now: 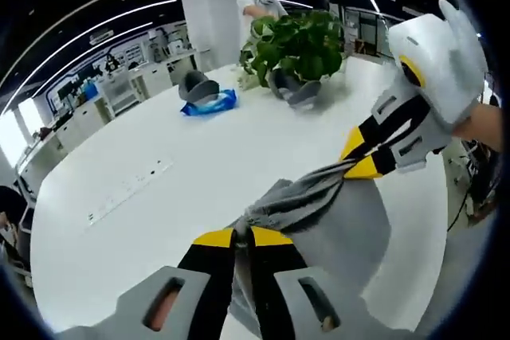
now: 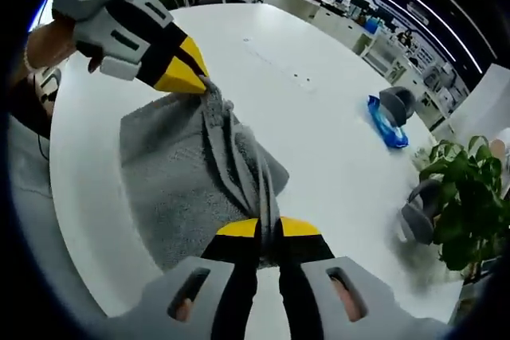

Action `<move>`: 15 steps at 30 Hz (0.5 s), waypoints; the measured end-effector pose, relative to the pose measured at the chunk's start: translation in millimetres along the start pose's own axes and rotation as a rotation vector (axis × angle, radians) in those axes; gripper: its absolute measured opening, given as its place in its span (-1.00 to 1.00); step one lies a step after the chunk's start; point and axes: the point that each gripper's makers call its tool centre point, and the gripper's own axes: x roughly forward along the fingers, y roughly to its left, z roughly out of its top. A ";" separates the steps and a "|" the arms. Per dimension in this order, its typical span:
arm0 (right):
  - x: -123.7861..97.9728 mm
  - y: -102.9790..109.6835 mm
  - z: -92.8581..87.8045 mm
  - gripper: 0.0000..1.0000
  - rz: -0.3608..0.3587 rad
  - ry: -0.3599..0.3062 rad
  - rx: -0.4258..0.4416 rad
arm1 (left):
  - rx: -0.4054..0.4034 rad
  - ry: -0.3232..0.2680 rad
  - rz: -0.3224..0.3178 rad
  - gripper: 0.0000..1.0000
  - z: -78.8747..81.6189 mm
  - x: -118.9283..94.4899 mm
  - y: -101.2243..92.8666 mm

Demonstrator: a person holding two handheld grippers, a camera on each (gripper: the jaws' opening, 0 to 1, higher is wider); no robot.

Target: Fold the towel on the table until its edges align and the towel forms a compact rectangular stack.

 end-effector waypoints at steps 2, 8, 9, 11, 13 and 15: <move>3.3 0.8 -2.6 -0.89 0.008 0.002 0.012 | -0.007 0.009 -0.011 -0.87 -1.5 9.3 -0.3; 9.4 0.4 -6.3 -0.89 0.020 0.006 0.029 | -0.046 0.031 -0.085 -0.80 -6.5 34.3 -10.7; 9.8 0.3 -6.7 -0.89 0.020 0.006 0.031 | -0.045 0.037 -0.098 -0.76 -8.8 37.4 -13.5; 11.6 0.7 -9.3 -0.89 0.022 0.005 0.038 | -0.040 0.051 -0.102 -0.73 -13.1 40.3 -16.1; 13.1 1.2 -11.9 -0.89 0.025 0.002 0.048 | -0.030 0.059 -0.110 -0.68 -16.9 41.4 -19.2; 13.5 1.6 -13.3 -0.89 0.028 0.000 0.059 | -0.033 0.058 -0.115 -0.65 -18.3 41.0 -19.1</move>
